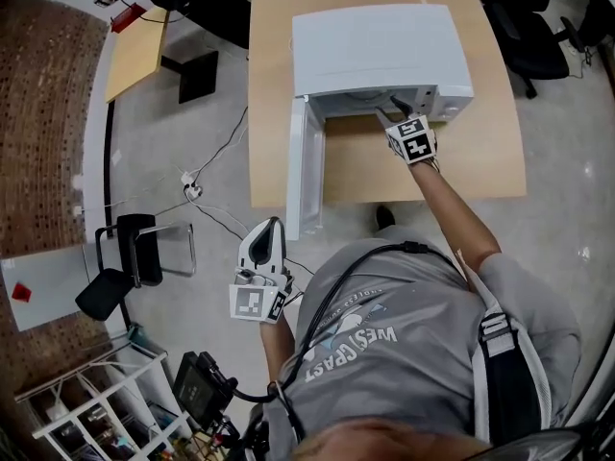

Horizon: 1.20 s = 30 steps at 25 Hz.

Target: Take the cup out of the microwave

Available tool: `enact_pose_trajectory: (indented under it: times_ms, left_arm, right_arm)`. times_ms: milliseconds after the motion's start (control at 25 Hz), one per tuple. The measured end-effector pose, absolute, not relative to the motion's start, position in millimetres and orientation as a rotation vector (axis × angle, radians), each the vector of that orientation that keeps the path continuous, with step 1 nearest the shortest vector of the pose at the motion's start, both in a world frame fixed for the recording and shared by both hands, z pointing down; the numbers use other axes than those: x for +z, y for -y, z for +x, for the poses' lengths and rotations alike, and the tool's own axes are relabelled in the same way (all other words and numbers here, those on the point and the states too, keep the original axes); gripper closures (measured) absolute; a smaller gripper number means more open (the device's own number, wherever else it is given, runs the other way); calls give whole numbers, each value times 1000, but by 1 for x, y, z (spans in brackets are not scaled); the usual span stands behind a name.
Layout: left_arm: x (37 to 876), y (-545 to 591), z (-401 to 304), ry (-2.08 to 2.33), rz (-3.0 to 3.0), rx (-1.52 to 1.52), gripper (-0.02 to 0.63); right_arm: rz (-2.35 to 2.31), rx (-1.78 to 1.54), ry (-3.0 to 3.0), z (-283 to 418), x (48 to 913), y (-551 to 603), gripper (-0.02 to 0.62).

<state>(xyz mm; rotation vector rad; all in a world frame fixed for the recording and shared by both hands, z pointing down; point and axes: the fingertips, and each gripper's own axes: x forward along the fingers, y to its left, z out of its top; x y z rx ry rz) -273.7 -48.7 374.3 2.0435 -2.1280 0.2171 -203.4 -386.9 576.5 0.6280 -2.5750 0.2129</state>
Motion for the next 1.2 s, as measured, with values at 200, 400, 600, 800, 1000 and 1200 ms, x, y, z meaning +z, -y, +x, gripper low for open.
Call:
enact_pose_trajectory:
  times_ms: [200, 400, 600, 800, 1000, 1200]
  left_arm:
    - [378, 61, -274, 2132, 2007, 247, 563]
    - [385, 73, -269, 2117, 1982, 289, 563]
    - [394, 90, -267, 2093, 1993, 321, 563]
    - [432, 113, -259, 2032, 1932, 456, 563]
    - [425, 139, -253, 2042, 2029, 435, 563]
    - [413, 126, -252, 2047, 2027, 439, 563]
  right_arm:
    - [650, 260, 2529, -220, 609, 411, 385]
    - [755, 292, 2491, -228, 630, 443, 385]
    - [764, 326, 2496, -242, 649, 468, 385]
    - [698, 349, 2519, -252, 687, 480, 385]
    - [764, 361, 2492, -234, 702, 492, 385]
    - [759, 352, 2510, -242, 698, 489, 415]
